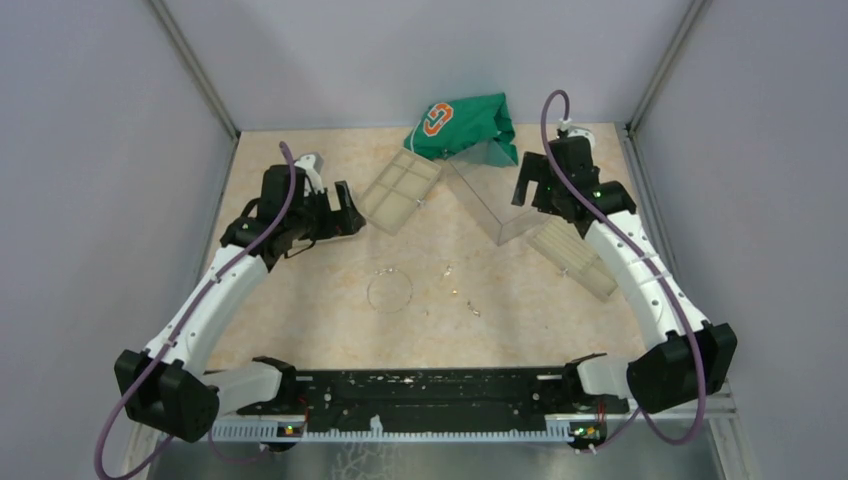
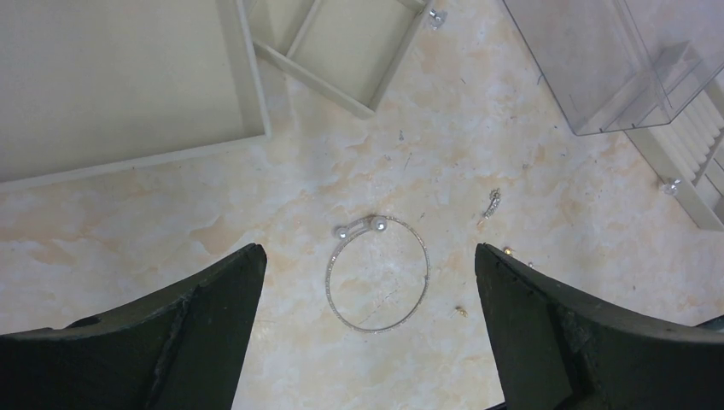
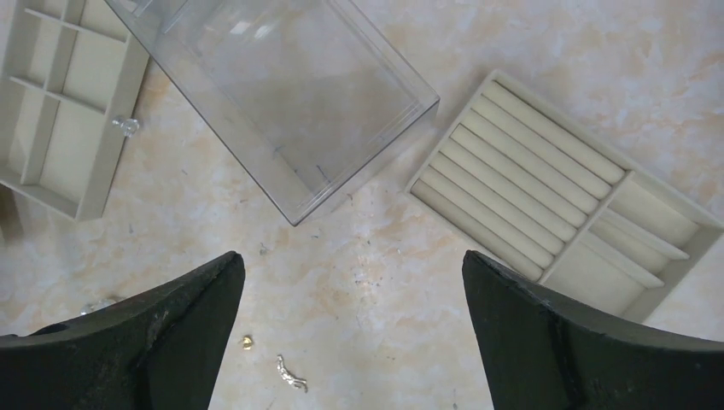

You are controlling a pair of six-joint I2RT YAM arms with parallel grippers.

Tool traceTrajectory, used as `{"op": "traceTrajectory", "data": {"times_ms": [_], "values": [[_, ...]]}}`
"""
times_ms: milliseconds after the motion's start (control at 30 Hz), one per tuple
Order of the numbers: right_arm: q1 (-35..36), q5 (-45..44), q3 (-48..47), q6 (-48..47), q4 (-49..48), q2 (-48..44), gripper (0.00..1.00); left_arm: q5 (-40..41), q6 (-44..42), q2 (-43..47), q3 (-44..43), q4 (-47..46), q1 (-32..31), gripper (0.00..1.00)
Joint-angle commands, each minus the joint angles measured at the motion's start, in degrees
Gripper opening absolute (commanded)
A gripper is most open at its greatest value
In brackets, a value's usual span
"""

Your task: Organize the mixed jewelry

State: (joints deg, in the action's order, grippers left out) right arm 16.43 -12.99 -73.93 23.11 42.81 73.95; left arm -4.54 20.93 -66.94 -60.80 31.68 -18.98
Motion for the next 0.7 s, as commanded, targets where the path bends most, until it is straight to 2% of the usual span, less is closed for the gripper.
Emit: {"op": "traceTrajectory", "data": {"times_ms": [0,200,367,667], "values": [[-0.17,-0.79,-0.62,-0.65,-2.32,-3.59,0.98,0.15,-0.24,-0.44,-1.46,-1.18,-0.17,0.99],[-0.17,-2.49,1.14,-0.28,-1.42,-4.66,0.99,-2.4,0.07,-0.97,-0.97,-1.53,-0.18,0.99],[-0.17,0.91,4.04,-2.18,-3.44,-7.74,0.98,-2.39,0.16,-0.51,-0.15,-1.37,-1.61,0.99],[2.88,10.86,7.31,-1.86,-2.67,-9.45,0.98,1.95,6.28,-3.42,1.91,-0.54,-13.62,0.99]]}}
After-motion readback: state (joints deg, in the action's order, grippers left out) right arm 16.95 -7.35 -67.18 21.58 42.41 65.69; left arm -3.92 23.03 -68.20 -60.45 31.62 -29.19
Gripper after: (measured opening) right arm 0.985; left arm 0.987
